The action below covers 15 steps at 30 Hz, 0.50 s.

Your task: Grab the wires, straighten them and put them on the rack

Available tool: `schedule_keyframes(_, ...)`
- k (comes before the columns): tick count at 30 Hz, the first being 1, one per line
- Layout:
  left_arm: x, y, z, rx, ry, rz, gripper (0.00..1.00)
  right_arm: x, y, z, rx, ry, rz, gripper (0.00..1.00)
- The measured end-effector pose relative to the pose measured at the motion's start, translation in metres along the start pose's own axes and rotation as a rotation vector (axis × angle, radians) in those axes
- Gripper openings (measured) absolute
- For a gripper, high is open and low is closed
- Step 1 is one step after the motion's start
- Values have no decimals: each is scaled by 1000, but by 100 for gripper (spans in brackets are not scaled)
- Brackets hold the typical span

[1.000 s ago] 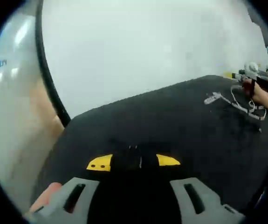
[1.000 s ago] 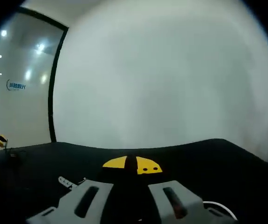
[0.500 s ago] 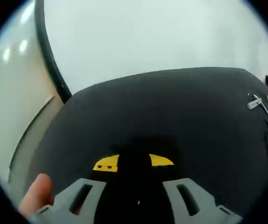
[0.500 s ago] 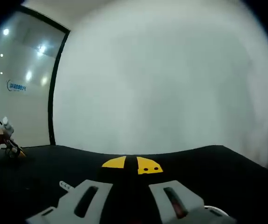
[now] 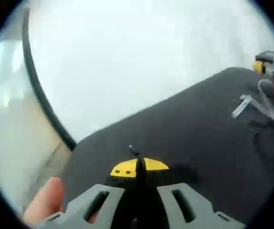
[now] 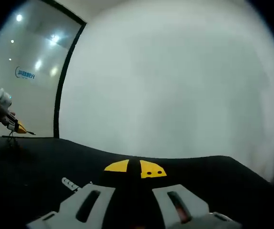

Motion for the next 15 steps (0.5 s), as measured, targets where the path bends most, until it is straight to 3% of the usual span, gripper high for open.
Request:
schedule_keyframes(2, 17, -25, 20, 75, -40, -44, 2, 3, 0, 0, 3, 4, 1, 4)
schedule_keyframes(7, 54, -52, 56, 213, -103, -185, 2, 6, -5, -1, 38, 101, 8, 4)
schedule_keyframes(8, 65, -56, 60, 244, -90, -223, 2, 7, -6, -1, 41, 108, 6, 4)
schedule_keyframes(9, 77, -49, 58, 284, 8, -244, 2, 6, -6, -2, 38, 108, 3, 4)
schedule_keyframes(10, 83, -47, 55, 269, 35, -244, 2, 8, -4, -4, 30, 107, -1, 4)
schedule_keyframes(11, 90, -41, 48, 205, 39, -238, 2, 7, -3, -6, 17, 104, 3, 4)
schedule_keyframes(12, 97, -36, 43, 178, -3, -250, 2, 6, -3, -6, 13, 100, 8, 4)
schedule_keyframes(15, 110, -26, 34, 175, -88, -319, 2, 1, -3, -4, 11, 74, 21, 4)
Point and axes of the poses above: the point that each gripper's makers call its tool centre point, and the gripper's own axes: y roughly forward along the fingers, x roughly to its right, z roughly out of its top, the point moved 10 cm from there along -y, roughly backward along the fingers, and after that the axes turned 15 degrees about z, right-handed, at the moved point
